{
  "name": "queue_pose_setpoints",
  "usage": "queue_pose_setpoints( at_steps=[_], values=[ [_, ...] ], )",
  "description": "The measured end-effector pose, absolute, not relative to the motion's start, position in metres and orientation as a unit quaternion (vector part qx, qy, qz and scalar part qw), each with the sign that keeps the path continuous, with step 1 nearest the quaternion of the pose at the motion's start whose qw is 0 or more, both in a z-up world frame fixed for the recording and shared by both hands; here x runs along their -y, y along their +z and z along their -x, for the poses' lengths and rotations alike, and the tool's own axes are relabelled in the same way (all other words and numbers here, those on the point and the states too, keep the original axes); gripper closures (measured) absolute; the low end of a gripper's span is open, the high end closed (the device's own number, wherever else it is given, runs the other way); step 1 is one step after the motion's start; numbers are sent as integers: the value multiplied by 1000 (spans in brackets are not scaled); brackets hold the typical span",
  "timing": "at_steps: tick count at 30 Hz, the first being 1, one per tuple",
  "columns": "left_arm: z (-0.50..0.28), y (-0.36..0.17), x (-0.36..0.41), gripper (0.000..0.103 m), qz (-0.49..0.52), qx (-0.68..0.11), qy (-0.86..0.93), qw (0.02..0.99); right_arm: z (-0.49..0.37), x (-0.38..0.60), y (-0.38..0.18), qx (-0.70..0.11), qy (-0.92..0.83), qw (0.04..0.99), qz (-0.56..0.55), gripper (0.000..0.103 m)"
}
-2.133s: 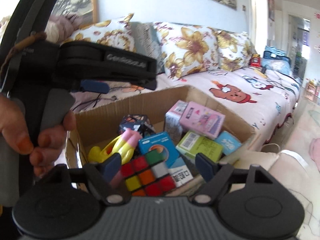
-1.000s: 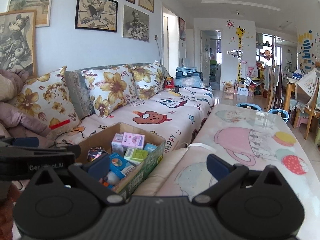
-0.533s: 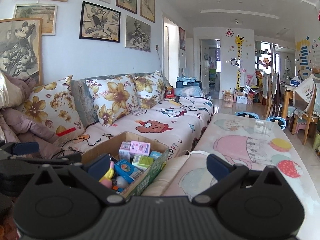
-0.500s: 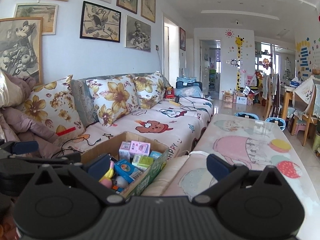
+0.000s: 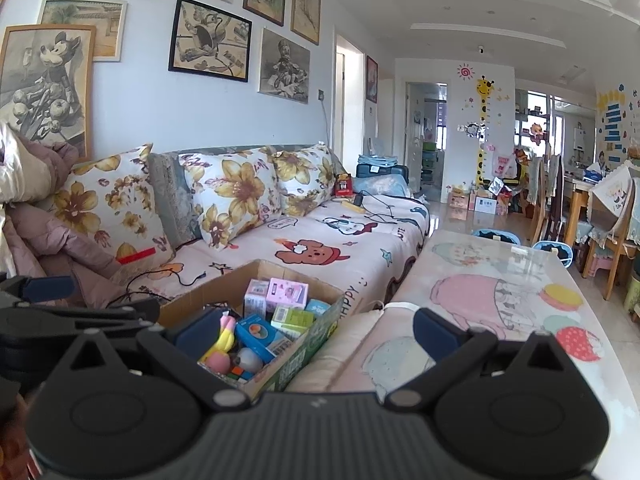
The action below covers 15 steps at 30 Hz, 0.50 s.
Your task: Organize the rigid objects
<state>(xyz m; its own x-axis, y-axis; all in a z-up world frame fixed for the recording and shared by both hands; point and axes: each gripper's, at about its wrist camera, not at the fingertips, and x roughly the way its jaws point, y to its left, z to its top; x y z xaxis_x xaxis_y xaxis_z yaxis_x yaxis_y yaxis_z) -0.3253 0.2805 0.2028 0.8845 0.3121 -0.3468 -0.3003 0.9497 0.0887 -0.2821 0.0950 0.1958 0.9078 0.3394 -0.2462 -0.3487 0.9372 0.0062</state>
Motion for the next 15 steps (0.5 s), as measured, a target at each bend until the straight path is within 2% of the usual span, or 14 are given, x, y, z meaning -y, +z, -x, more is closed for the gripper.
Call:
queue_pose_setpoints(
  at_steps=[15],
  values=[
    [320,194,-283,0,-5,-202,160,966,269,-100,183,-146,174,974,18,1]
  ],
)
